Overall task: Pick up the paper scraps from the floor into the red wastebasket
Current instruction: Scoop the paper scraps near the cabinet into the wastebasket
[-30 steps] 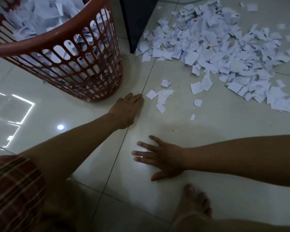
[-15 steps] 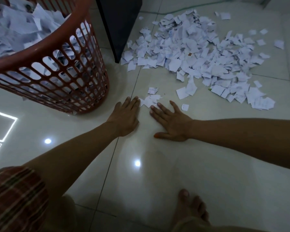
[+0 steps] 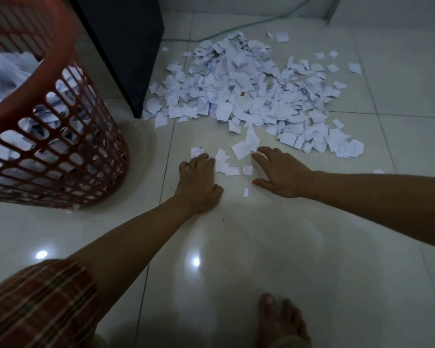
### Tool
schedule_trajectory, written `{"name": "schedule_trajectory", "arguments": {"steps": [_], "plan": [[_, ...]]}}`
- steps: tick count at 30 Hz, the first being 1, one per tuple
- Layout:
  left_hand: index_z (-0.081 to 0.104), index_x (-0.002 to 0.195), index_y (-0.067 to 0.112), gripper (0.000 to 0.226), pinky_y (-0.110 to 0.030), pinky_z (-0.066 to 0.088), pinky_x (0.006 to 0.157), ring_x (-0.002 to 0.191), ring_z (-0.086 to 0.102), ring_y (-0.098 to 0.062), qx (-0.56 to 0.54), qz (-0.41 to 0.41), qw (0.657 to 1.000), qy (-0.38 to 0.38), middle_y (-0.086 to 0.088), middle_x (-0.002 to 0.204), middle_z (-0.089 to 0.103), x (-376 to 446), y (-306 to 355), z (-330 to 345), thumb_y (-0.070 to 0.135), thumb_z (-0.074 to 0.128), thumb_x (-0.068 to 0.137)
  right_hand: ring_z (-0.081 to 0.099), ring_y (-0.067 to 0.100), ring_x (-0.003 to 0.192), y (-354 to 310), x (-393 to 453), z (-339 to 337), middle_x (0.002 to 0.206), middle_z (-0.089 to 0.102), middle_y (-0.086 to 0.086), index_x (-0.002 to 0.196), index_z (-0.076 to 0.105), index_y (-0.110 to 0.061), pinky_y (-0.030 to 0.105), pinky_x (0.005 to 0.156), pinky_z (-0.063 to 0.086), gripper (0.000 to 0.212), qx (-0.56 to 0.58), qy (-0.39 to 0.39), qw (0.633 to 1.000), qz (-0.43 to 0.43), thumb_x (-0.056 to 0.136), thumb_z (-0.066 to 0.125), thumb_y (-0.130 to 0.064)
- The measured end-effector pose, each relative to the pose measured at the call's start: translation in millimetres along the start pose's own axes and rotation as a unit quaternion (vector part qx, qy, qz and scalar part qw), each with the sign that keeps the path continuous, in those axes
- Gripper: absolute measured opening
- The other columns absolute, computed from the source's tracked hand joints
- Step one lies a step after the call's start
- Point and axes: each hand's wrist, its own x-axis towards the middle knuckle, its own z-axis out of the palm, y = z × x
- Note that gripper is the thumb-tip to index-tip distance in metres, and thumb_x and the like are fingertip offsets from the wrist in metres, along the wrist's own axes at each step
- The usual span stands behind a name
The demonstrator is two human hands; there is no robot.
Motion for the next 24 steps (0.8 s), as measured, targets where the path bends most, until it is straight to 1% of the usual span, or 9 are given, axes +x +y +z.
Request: {"name": "schedule_trajectory", "arguments": {"steps": [2, 5, 8, 12, 15, 17, 19, 22, 24], "plan": [[0.023, 0.147, 0.014, 0.084, -0.046, 0.022, 0.105, 0.134, 0.022, -0.031, -0.019, -0.021, 0.999, 0.044, -0.015, 0.151, 0.020, 6, -3, -1, 0.055, 0.045, 0.077, 0.034, 0.033, 0.132, 2, -3, 4, 0.152, 0.020, 0.016, 0.151, 0.018, -0.008, 0.042, 0.105, 0.037, 0.082, 0.073, 0.013, 0.997, 0.034, 0.092, 0.049, -0.056], [0.010, 0.152, 0.024, 0.107, -0.048, 0.025, 0.107, 0.136, 0.015, -0.032, -0.048, -0.081, 0.995, 0.025, -0.012, 0.155, 0.008, 14, -14, 1, 0.071, 0.061, 0.070, 0.037, 0.032, 0.130, -3, -5, 10, 0.147, 0.023, 0.015, 0.152, 0.020, -0.009, 0.041, 0.105, 0.038, 0.095, 0.147, -0.008, 0.988, 0.049, 0.083, 0.062, -0.060], [0.016, 0.151, 0.023, 0.104, -0.044, 0.030, 0.104, 0.130, 0.023, -0.034, -0.056, -0.090, 0.994, 0.014, -0.011, 0.149, 0.023, 20, -21, 1, 0.071, 0.063, 0.072, 0.043, 0.031, 0.120, -14, 1, 16, 0.139, 0.031, 0.015, 0.148, 0.028, -0.009, 0.039, 0.101, 0.041, 0.098, 0.177, -0.015, 0.983, 0.050, 0.075, 0.072, -0.058], [0.047, 0.139, 0.013, 0.072, -0.027, 0.030, 0.090, 0.117, 0.037, -0.030, -0.140, -0.062, 0.987, 0.046, -0.011, 0.129, 0.042, 23, -21, 3, 0.046, 0.072, 0.080, 0.050, 0.028, 0.097, -24, 18, 21, 0.119, 0.039, 0.014, 0.134, 0.045, -0.005, 0.036, 0.086, 0.045, 0.076, 0.224, 0.022, 0.973, 0.047, 0.076, 0.079, -0.042], [0.060, 0.126, 0.007, 0.052, -0.021, 0.033, 0.079, 0.101, 0.052, -0.026, -0.220, -0.061, 0.971, 0.067, -0.011, 0.113, 0.050, 23, -20, 6, 0.027, 0.075, 0.080, 0.052, 0.030, 0.104, -24, 34, 22, 0.117, 0.049, 0.015, 0.125, 0.054, -0.004, 0.033, 0.085, 0.041, 0.054, 0.250, 0.053, 0.964, 0.069, 0.082, 0.076, -0.027], [0.063, 0.123, 0.006, 0.044, -0.020, 0.033, 0.075, 0.095, 0.054, -0.022, -0.250, -0.066, 0.963, 0.075, -0.011, 0.109, 0.052, 22, -18, 5, 0.019, 0.074, 0.082, 0.055, 0.031, 0.103, -24, 42, 22, 0.110, 0.059, 0.017, 0.115, 0.061, -0.002, 0.032, 0.084, 0.041, 0.037, 0.262, 0.076, 0.959, 0.072, 0.084, 0.073, -0.018], [0.063, 0.123, 0.006, 0.042, -0.022, 0.036, 0.077, 0.096, 0.055, -0.023, -0.257, -0.067, 0.961, 0.078, -0.011, 0.109, 0.054, 22, -15, 4, 0.017, 0.071, 0.084, 0.059, 0.032, 0.097, -25, 48, 21, 0.102, 0.064, 0.018, 0.106, 0.065, 0.001, 0.032, 0.080, 0.043, 0.026, 0.268, 0.094, 0.956, 0.067, 0.084, 0.071, -0.011], [0.059, 0.129, 0.007, 0.046, -0.022, 0.039, 0.082, 0.101, 0.056, -0.024, -0.263, -0.069, 0.959, 0.084, -0.009, 0.111, 0.054, 22, -10, 5, 0.023, 0.067, 0.087, 0.061, 0.027, 0.089, -24, 51, 20, 0.096, 0.067, 0.015, 0.104, 0.067, -0.001, 0.032, 0.078, 0.045, 0.022, 0.272, 0.113, 0.954, 0.048, 0.084, 0.070, -0.011], [0.050, 0.137, 0.009, 0.060, -0.021, 0.038, 0.083, 0.106, 0.054, -0.022, -0.259, -0.076, 0.959, 0.084, -0.008, 0.119, 0.050, 22, -6, 5, 0.033, 0.069, 0.086, 0.055, 0.019, 0.084, -22, 50, 18, 0.099, 0.062, 0.011, 0.107, 0.064, -0.005, 0.035, 0.078, 0.046, 0.027, 0.266, 0.127, 0.955, 0.026, 0.084, 0.072, -0.017]]}}
